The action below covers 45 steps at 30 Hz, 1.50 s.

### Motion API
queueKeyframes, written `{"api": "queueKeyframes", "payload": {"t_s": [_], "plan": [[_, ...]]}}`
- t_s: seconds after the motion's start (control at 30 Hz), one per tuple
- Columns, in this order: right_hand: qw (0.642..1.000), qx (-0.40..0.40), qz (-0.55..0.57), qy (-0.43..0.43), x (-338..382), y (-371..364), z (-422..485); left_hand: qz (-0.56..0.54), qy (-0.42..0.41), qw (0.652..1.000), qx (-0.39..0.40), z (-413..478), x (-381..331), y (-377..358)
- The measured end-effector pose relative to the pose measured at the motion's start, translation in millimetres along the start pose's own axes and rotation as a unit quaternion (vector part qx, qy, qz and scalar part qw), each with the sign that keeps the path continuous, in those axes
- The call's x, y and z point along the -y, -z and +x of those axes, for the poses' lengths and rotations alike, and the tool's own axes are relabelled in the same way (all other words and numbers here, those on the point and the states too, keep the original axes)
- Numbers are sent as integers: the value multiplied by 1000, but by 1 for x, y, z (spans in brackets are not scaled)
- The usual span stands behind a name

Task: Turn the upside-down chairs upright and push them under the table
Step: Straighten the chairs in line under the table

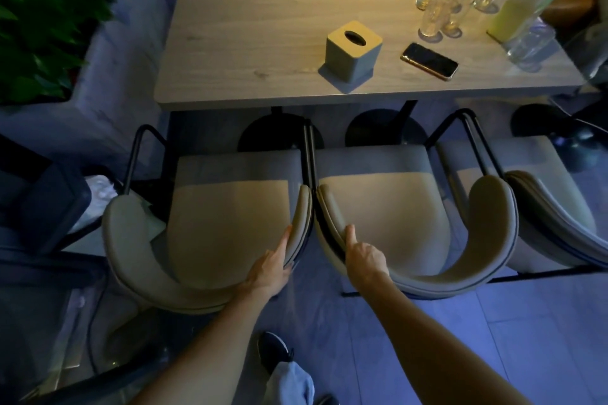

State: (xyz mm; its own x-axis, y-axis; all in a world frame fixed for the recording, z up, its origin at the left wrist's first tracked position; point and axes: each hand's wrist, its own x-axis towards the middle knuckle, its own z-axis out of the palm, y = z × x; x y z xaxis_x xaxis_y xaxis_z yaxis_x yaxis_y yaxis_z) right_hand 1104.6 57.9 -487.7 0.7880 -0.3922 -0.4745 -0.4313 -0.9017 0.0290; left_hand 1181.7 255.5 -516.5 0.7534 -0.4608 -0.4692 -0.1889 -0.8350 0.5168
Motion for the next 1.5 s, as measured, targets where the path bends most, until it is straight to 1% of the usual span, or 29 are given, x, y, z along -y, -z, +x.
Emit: {"api": "queueKeyframes", "payload": {"t_s": [0.2, 0.77, 0.87, 0.93, 1.0, 1.13, 1.2, 1.33, 1.4, 1.5], "plan": [[1000, 26, 9, -8, 2, -3, 10, 3, -1, 1000, 4, 1, 3, -2], [999, 30, 24, -10, 2, -7, 20, 4, -2, 1000, 15, 3, 6, -2], [998, 61, 16, 4, -2, 5, 14, 11, 5, 1000, 16, 0, 3, 0], [996, 82, 23, 13, -7, 17, 8, 11, 20, 999, 33, -2, -2, 5], [996, 83, 39, 21, -14, 26, -2, 27, 34, 998, 44, -3, -9, 10], [994, 91, 51, 40, -30, 41, -28, 65, 43, 997, 26, -8, -51, 23], [993, 87, 57, 48, -41, 52, -38, 62, 24, 998, 11, -8, -77, 27], [995, 43, 76, 47, -78, 85, -57, 102, -34, 994, -2, -10, -141, 27], [995, 17, 87, 43, -105, 102, -66, 129, -75, 989, -9, -16, -184, 23], [996, -10, 83, 42, -154, 121, -87, 137, -135, 981, -7, -26, -249, 4]]}}
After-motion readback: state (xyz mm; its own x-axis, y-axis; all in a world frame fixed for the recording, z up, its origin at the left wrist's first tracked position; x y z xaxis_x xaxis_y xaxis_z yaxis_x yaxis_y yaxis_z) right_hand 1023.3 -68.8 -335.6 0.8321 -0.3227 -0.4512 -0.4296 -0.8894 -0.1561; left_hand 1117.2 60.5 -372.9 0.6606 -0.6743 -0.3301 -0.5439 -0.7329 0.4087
